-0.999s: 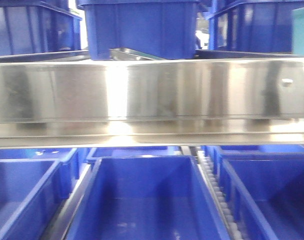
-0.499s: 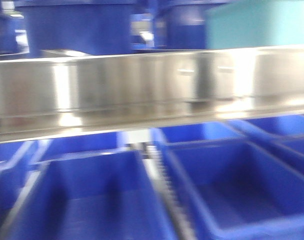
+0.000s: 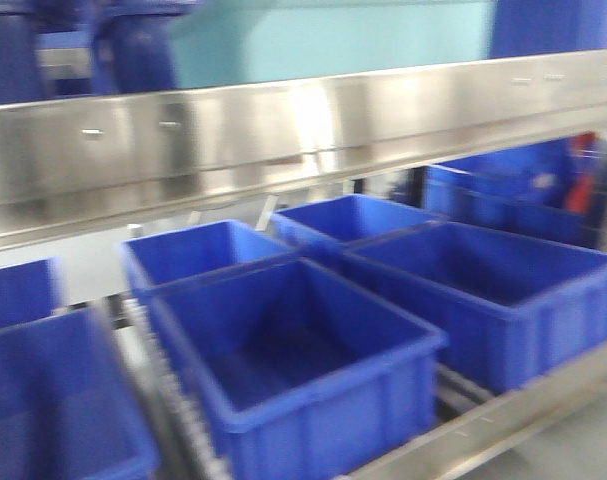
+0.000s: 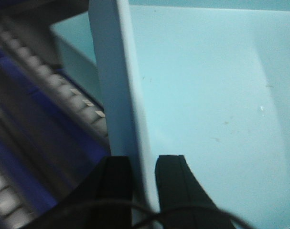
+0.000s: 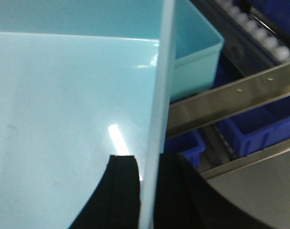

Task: Move two blue bins to right shelf middle
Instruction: 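Turn and drive the base away holding the bin in both grippers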

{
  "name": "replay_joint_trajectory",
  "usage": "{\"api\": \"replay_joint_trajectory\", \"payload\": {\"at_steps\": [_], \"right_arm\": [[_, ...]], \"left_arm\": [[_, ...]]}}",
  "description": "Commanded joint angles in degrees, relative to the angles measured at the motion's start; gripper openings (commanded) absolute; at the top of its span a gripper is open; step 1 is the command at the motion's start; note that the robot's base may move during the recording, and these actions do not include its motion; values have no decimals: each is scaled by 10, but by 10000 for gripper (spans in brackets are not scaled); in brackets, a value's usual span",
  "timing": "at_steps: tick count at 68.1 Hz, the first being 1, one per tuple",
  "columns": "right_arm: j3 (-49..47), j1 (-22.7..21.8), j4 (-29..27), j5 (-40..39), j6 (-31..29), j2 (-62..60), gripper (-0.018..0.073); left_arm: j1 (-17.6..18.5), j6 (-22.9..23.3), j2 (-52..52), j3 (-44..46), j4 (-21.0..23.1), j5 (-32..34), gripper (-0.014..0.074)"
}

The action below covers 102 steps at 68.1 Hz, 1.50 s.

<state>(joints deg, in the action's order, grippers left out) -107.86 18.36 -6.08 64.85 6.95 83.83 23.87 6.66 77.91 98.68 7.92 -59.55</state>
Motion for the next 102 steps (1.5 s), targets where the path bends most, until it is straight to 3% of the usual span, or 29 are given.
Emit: {"api": "replay_joint_trajectory", "payload": {"at_steps": [1,102], "right_arm": [[-7,-5,23,-28,-11,-5,-153],[-7,-5,23,-28,-11,-5,-153]], "left_arm": [[-2,-6,-9,3,-6,10,-111],[-2,-6,-9,3,-6,10,-111]]}}
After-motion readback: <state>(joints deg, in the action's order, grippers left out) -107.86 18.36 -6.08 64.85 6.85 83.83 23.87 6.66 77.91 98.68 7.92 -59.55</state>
